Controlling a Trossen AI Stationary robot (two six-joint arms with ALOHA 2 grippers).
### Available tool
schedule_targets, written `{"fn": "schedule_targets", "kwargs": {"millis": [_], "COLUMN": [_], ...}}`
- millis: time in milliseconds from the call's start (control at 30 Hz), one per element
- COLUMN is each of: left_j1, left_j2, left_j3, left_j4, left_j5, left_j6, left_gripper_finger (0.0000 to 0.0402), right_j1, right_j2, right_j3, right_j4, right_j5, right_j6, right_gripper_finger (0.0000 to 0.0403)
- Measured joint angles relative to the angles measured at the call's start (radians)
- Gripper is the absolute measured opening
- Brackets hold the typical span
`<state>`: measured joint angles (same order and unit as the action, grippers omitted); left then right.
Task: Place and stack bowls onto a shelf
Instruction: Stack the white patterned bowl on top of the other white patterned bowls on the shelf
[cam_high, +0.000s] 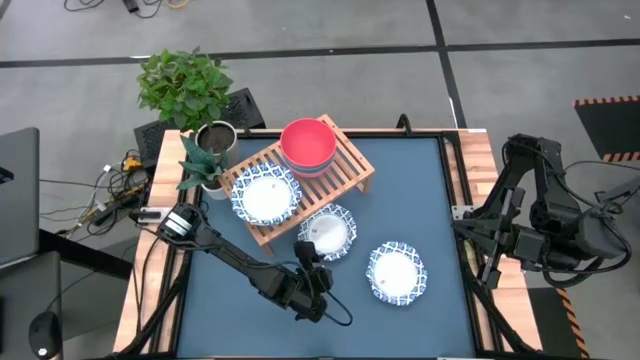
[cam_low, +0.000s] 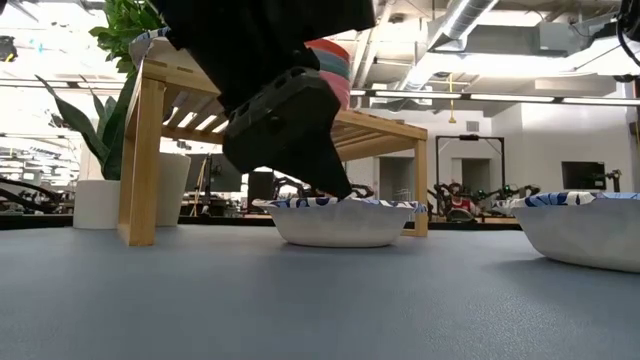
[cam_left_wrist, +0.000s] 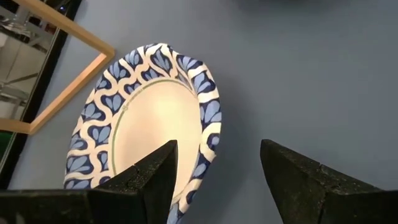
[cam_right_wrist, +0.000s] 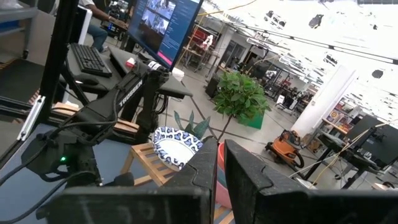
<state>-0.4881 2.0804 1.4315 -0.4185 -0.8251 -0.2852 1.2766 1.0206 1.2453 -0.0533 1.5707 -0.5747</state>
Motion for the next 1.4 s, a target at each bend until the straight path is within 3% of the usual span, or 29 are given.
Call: {"fn": "schedule_targets", "kwargs": {"millis": [500,667,933,1300,1400], "left_j1": [0.04,0.067,0.088,0.125,0.126], "left_j2": [-0.001,-0.001,-0.001,-0.002,-0.003], "left_j3": [0.0,0.0,0.0,0.0,0.0], "left_j4": [-0.088,-0.118,-0.125,-0.139,-0.136], "left_j5": [0.039,0.141,0.164,0.294,0.304], "left_j6": [0.0,-0.001,-0.016,-0.053,-0.06], "left_gripper_finger": [0.0215,0.0201,0.0142,0.0011,0.0005], "right_j1": [0.0,0.0,0.0,0.0,0.0], "right_j2": [0.0,0.0,0.0,0.0,0.0], "right_j3": [0.0,0.0,0.0,0.0,0.0], "right_j4": [0.0,0.0,0.0,0.0,0.0], "right_j5": [0.0,0.0,0.0,0.0,0.0], "right_j6": [-0.001,-0.001,-0.002,-0.001,-0.001], "right_gripper_finger": [0.0057,0.0057,0.0057,0.0057,0.0057]}}
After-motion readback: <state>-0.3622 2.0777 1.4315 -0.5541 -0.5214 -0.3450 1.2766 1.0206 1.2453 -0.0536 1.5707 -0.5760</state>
